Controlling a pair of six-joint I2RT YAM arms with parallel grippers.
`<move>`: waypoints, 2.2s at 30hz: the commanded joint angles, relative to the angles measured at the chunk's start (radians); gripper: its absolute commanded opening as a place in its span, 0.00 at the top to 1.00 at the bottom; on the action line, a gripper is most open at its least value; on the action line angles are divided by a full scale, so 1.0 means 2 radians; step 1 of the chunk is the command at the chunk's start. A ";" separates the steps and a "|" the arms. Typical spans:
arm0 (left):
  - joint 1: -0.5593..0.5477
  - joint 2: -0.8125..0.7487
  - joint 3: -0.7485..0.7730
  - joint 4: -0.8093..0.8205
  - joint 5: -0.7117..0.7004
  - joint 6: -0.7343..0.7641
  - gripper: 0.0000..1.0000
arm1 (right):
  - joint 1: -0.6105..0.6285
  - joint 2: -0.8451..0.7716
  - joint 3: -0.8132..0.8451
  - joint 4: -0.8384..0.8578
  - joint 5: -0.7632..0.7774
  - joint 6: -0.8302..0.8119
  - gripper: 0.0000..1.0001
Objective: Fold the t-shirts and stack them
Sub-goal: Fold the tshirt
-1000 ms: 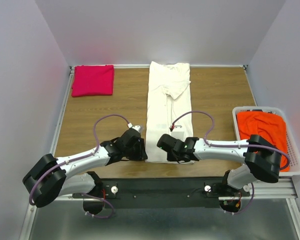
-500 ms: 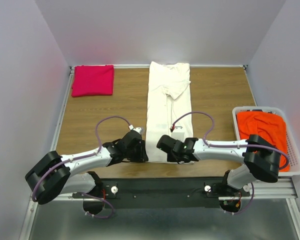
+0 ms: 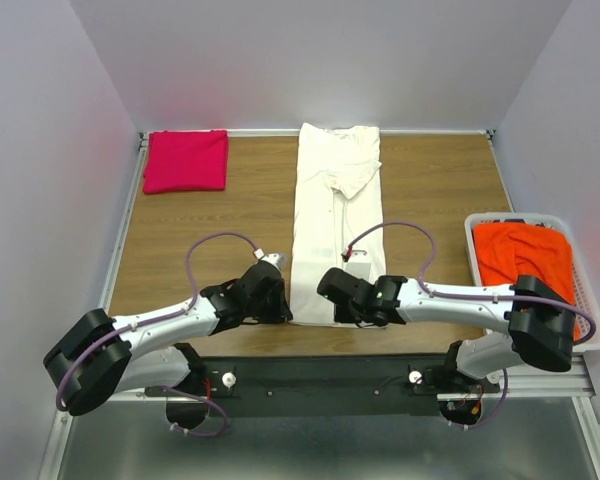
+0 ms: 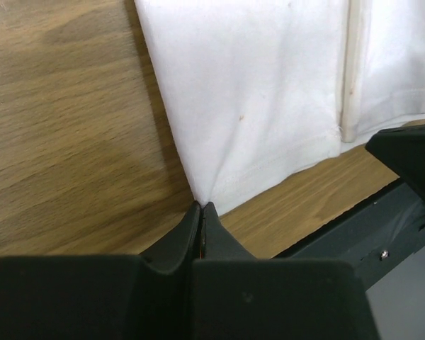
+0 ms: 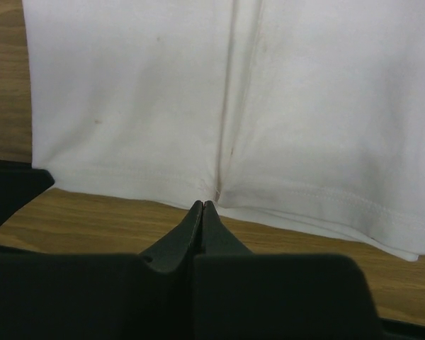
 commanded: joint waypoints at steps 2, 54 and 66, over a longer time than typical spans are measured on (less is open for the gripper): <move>-0.004 -0.016 -0.003 -0.009 -0.017 -0.008 1.00 | 0.008 0.008 -0.003 -0.014 -0.009 0.009 0.95; -0.012 -0.042 -0.027 -0.009 -0.009 -0.017 1.00 | -0.141 -0.206 -0.205 -0.043 -0.084 0.058 0.59; -0.024 -0.072 -0.033 -0.022 -0.005 -0.035 1.00 | -0.141 -0.224 -0.212 -0.046 -0.127 0.021 1.00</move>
